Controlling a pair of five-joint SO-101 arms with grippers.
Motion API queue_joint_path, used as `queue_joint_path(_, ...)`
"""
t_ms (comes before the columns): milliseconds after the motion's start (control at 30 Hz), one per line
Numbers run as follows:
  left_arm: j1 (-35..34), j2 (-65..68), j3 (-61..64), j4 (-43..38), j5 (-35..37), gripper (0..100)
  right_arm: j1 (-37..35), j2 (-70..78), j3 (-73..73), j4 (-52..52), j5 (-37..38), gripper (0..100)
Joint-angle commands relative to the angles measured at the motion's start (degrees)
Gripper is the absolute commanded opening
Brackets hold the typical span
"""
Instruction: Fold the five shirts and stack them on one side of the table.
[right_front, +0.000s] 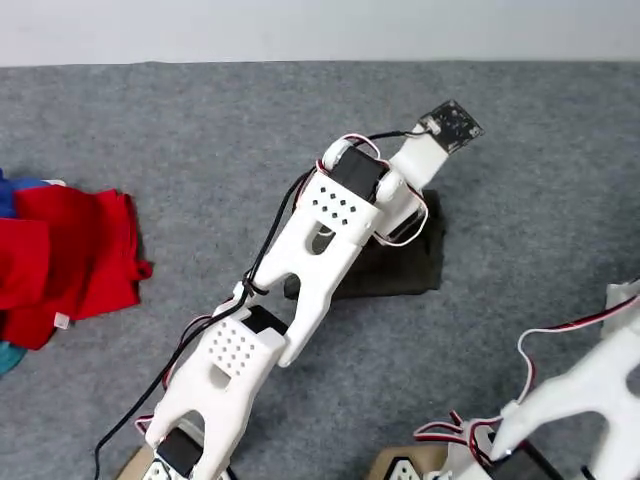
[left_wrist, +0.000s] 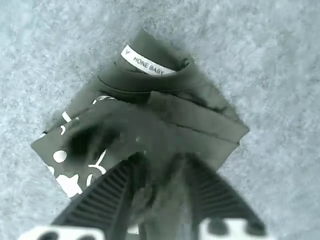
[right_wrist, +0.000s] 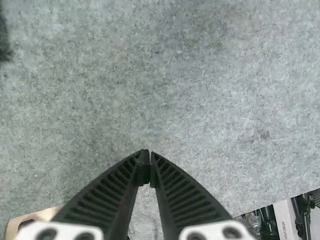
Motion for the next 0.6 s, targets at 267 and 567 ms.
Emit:
queue_joint_path(267,-3.69,-13.8,2.51,0.79,1.49,21,-4.88,-1.27,-0.26,0.92,0.35,1.1)
queue_joint_path(567,-10.2,-39.65,32.57,0.88,-5.63,0,-20.62,3.38,0.0,-4.53,-7.65,1.3)
